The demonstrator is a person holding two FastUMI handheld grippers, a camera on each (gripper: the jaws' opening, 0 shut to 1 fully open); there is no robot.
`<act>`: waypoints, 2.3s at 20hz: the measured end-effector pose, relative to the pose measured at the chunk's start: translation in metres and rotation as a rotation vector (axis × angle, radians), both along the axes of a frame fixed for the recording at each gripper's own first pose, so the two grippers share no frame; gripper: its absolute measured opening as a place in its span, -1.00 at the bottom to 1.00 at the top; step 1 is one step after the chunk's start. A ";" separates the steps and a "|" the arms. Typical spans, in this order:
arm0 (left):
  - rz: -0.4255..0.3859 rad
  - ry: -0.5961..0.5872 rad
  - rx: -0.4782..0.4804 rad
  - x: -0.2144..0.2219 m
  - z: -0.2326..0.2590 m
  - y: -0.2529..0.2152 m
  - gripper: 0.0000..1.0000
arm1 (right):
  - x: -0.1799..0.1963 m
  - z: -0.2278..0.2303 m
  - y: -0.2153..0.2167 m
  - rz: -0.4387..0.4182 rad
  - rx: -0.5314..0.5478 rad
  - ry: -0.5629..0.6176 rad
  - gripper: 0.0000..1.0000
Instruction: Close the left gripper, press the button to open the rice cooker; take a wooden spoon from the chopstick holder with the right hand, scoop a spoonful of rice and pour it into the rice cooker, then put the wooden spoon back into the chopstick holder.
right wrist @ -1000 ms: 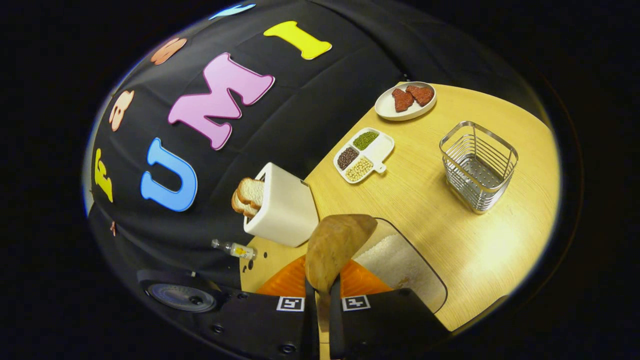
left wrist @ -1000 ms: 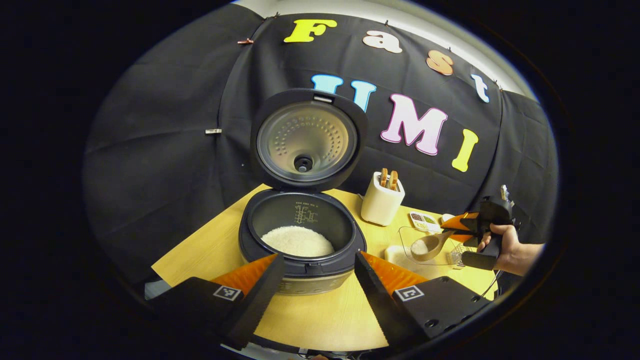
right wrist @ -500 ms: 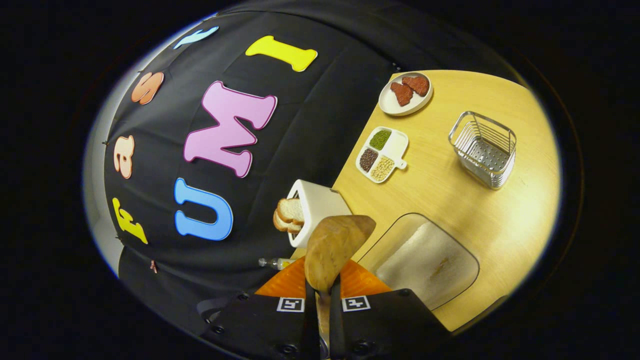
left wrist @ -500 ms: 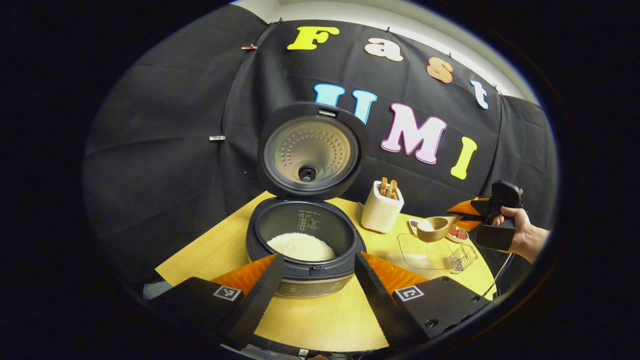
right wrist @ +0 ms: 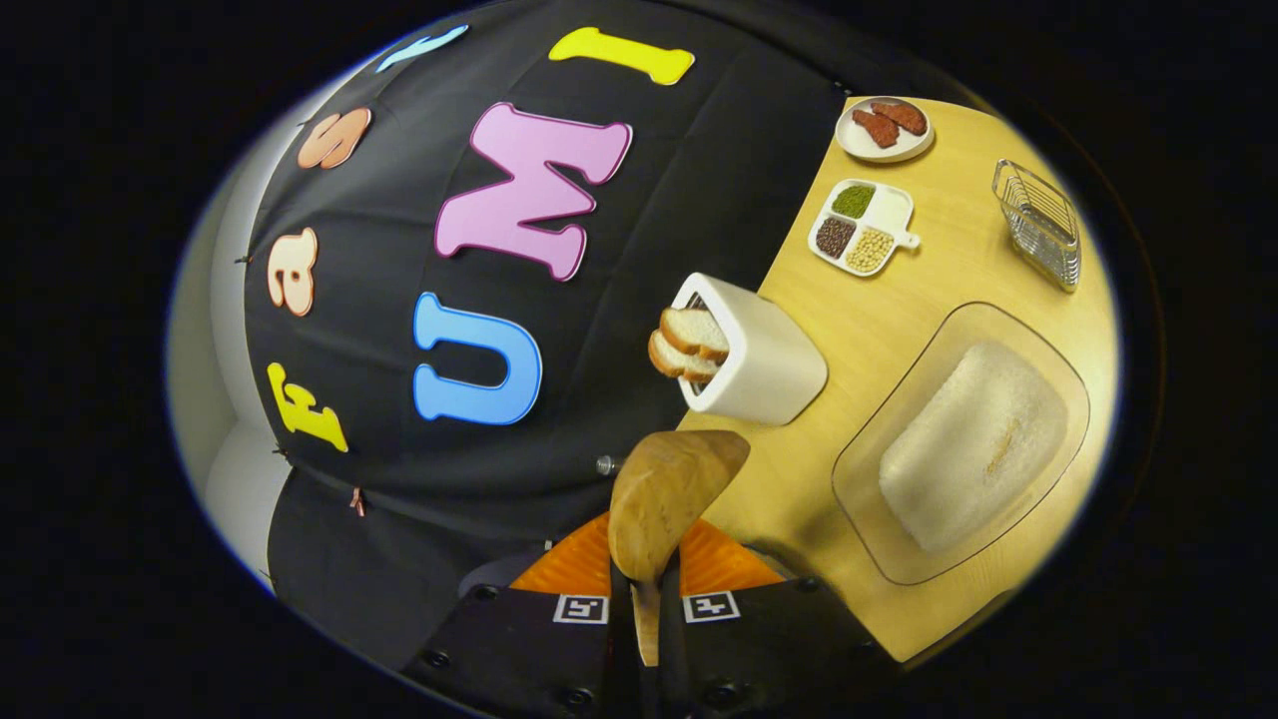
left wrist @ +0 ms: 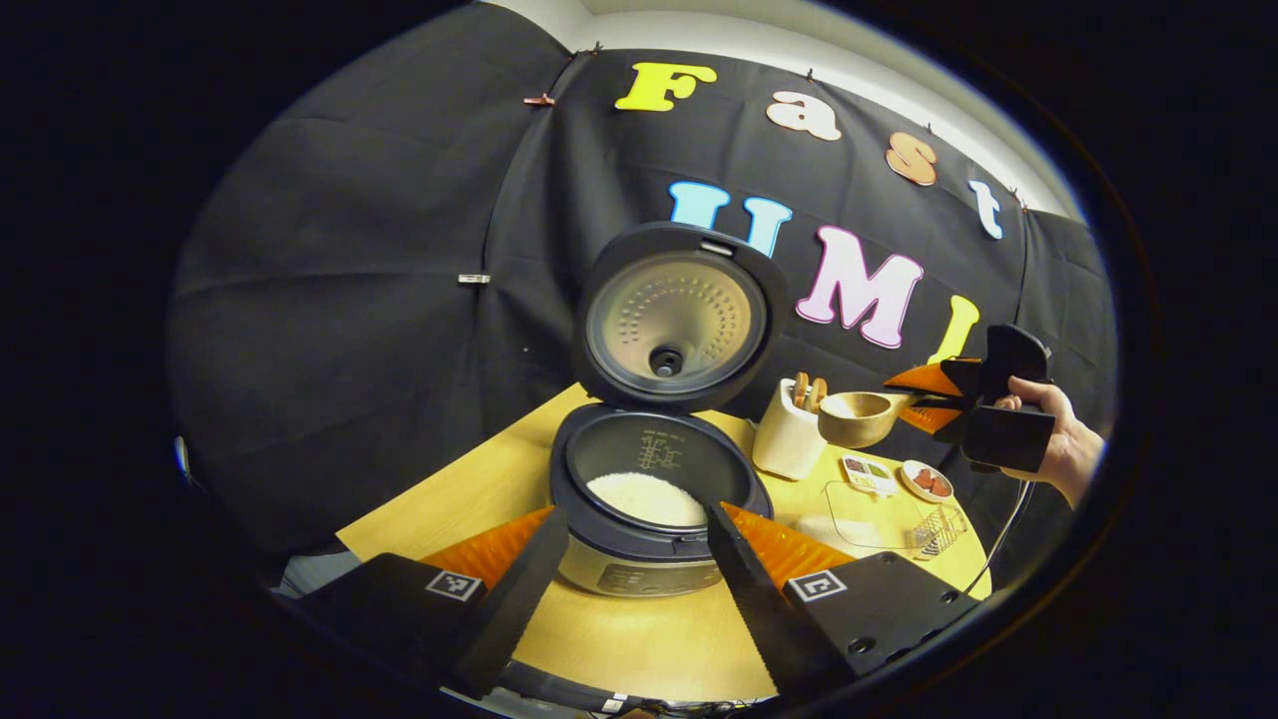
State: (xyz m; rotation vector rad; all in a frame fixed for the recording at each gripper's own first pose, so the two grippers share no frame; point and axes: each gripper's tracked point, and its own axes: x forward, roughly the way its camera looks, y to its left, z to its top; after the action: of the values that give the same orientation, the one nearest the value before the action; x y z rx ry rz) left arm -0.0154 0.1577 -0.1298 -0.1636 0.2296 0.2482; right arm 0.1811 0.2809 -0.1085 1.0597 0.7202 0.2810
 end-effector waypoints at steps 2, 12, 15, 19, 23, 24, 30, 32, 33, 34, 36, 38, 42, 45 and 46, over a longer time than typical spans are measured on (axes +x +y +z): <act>0.024 -0.003 -0.008 -0.005 -0.001 0.010 0.92 | -0.007 0.001 0.023 0.041 -0.020 -0.016 -0.75; 0.074 -0.008 -0.004 -0.019 0.000 0.041 0.91 | -0.033 -0.013 0.106 0.213 -0.289 -0.231 -0.75; 0.082 0.000 0.002 -0.021 -0.002 0.049 0.92 | -0.038 -0.024 0.125 0.286 -0.430 -0.333 -0.75; 0.101 0.017 -0.028 -0.021 -0.010 0.063 0.84 | -0.048 -0.035 0.149 0.394 -0.550 -0.459 -0.76; 0.124 0.033 -0.040 -0.024 -0.018 0.076 0.92 | -0.064 -0.046 0.168 0.517 -0.623 -0.561 -0.76; 0.128 0.038 -0.038 -0.024 -0.019 0.078 0.92 | -0.070 -0.048 0.173 0.555 -0.648 -0.598 -0.76; 0.139 0.056 -0.030 -0.023 -0.026 0.082 0.92 | -0.118 -0.064 0.208 0.870 -0.878 -0.922 -0.75; 0.144 0.053 -0.035 -0.025 -0.027 0.079 0.92 | -0.133 -0.078 0.212 0.956 -0.898 -0.963 -0.75; 0.146 0.051 -0.044 -0.026 -0.027 0.078 0.92 | -0.140 -0.086 0.213 0.991 -0.900 -0.962 -0.75; 0.148 0.049 -0.055 -0.027 -0.028 0.074 0.91 | -0.145 -0.090 0.213 1.010 -0.904 -0.960 -0.75; 0.150 0.053 -0.055 -0.028 -0.031 0.071 0.92 | -0.146 -0.090 0.211 1.006 -0.901 -0.955 -0.75; 0.148 0.055 -0.043 -0.029 -0.031 0.069 0.92 | -0.142 -0.083 0.208 0.964 -0.869 -0.918 -0.75; 0.130 0.049 -0.031 -0.025 -0.026 0.059 0.91 | -0.119 -0.057 0.197 0.831 -0.767 -0.811 -0.75; 0.120 0.039 -0.023 -0.020 -0.022 0.047 0.92 | -0.103 -0.038 0.181 0.733 -0.710 -0.722 -0.75; 0.112 0.038 -0.026 -0.019 -0.021 0.041 0.92 | -0.097 -0.030 0.176 0.694 -0.683 -0.698 -0.75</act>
State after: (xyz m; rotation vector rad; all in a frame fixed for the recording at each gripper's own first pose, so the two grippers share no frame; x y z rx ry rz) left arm -0.0339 0.1986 -0.1504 -0.1978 0.2617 0.3595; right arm 0.0844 0.4569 -0.1387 -0.0007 0.4563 0.8775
